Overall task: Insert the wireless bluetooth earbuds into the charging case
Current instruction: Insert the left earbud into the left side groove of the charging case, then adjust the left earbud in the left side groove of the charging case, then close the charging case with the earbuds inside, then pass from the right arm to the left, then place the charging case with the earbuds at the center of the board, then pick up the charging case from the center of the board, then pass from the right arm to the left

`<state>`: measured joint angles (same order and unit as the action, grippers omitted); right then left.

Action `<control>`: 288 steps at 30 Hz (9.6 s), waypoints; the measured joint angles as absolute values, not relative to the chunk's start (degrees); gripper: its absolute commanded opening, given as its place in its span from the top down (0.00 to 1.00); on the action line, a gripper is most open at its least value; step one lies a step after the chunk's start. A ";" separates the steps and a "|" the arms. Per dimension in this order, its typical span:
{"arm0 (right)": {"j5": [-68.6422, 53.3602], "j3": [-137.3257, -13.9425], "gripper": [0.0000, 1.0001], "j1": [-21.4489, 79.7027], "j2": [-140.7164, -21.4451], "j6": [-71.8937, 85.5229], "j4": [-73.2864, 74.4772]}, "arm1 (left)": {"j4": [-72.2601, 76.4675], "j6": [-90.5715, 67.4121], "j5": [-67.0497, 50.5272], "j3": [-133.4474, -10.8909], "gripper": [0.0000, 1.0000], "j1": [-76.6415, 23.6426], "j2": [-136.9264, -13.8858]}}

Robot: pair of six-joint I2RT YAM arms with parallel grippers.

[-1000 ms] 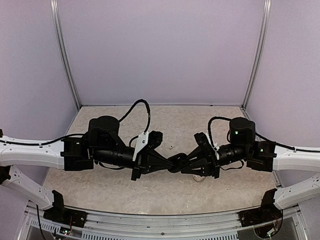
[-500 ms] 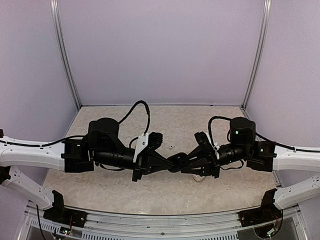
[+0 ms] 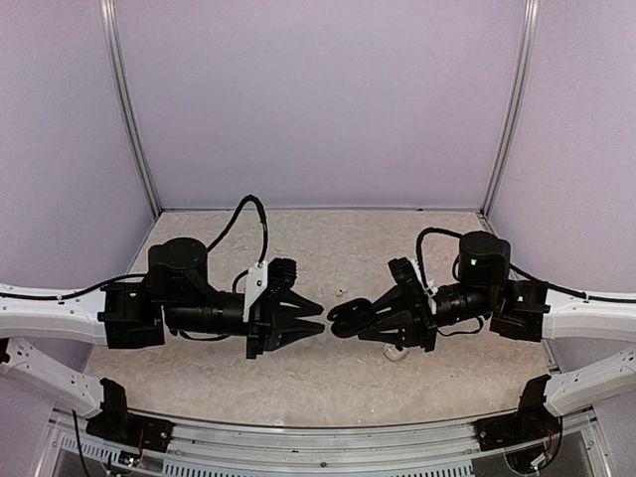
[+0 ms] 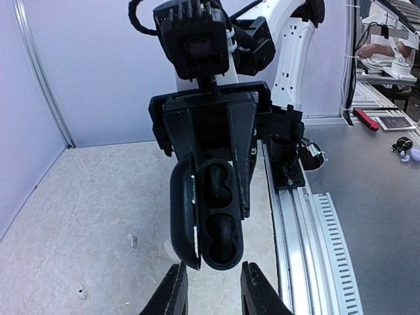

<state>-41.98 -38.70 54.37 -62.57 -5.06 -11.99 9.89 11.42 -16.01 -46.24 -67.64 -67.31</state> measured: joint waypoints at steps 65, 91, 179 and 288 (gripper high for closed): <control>-40.51 -36.80 1.00 54.48 -63.77 -2.09 -14.61 | 20.08 8.08 -13.10 -42.04 0.01 -70.52 -72.14; -36.91 -38.89 1.00 54.59 -65.80 7.20 -14.92 | 26.20 17.58 3.29 -37.58 0.01 -73.56 -64.40; -15.84 -32.71 0.27 44.36 -58.11 17.32 2.81 | 4.54 -16.29 3.11 -65.04 0.71 -23.53 -113.34; -6.70 -41.95 0.48 55.72 -74.41 35.18 -29.61 | 64.84 -1.69 20.99 -41.98 0.37 -68.97 -97.56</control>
<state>-6.70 -41.95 55.72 -74.41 35.18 -29.61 64.84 -1.69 20.99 -41.98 -68.97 -97.56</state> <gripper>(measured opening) 0.551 0.650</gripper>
